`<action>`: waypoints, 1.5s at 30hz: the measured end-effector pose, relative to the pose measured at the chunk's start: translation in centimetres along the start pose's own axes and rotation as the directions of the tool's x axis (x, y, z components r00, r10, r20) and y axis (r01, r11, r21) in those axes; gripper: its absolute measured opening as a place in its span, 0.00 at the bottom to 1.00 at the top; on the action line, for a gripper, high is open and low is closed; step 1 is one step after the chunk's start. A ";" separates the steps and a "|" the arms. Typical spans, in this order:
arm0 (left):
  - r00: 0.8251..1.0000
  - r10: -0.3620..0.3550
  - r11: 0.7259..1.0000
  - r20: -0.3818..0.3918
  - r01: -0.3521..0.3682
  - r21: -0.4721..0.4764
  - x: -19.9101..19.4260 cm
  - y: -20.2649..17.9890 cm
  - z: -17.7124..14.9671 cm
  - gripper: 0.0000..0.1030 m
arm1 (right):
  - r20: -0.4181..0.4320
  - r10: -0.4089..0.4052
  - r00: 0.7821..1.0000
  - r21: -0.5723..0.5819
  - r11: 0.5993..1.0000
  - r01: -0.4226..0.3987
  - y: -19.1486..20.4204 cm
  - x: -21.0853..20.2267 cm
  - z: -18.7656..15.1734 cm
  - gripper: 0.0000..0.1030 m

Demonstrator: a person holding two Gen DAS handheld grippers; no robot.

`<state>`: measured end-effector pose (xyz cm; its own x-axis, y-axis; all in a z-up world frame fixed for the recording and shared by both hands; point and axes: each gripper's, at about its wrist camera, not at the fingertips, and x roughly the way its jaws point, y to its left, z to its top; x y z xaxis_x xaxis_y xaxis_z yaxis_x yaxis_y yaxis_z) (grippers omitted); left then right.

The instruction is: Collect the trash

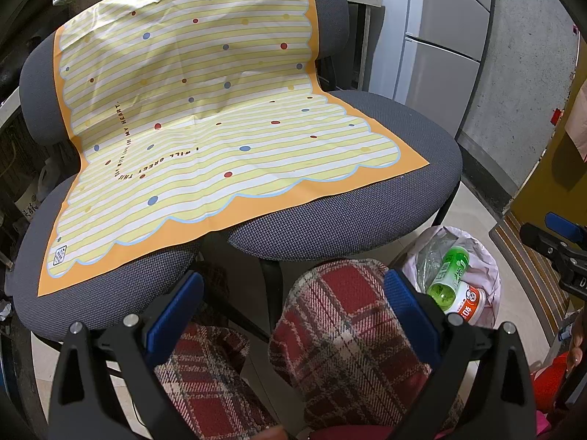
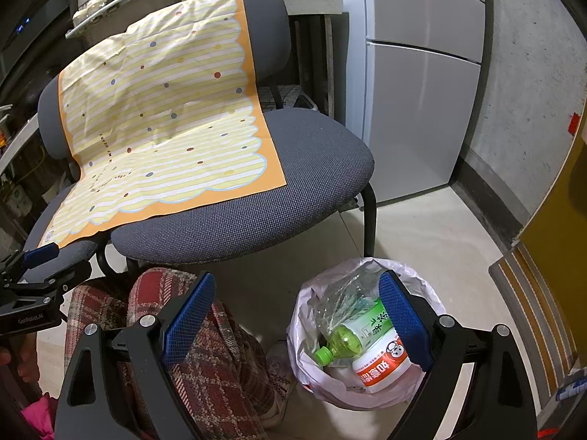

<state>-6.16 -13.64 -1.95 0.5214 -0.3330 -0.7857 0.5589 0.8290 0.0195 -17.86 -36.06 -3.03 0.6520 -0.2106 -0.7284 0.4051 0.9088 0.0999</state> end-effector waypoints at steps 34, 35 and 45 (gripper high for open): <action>1.000 -0.003 1.000 0.007 0.003 0.007 -0.1 0.1 -0.3 0.93 | -0.004 0.004 1.000 -0.001 1.000 -0.004 -0.1 0.1 0.0 0.87; 1.000 -0.007 1.000 0.015 0.007 0.009 -0.1 0.1 -0.4 0.93 | -0.005 0.004 1.000 -0.002 1.000 -0.004 -0.2 0.1 0.0 0.87; 0.999 0.024 0.995 -0.041 -0.028 -0.091 2.1 4.3 0.8 0.93 | 0.017 0.032 0.999 -0.060 0.998 -0.031 1.4 2.7 2.7 0.87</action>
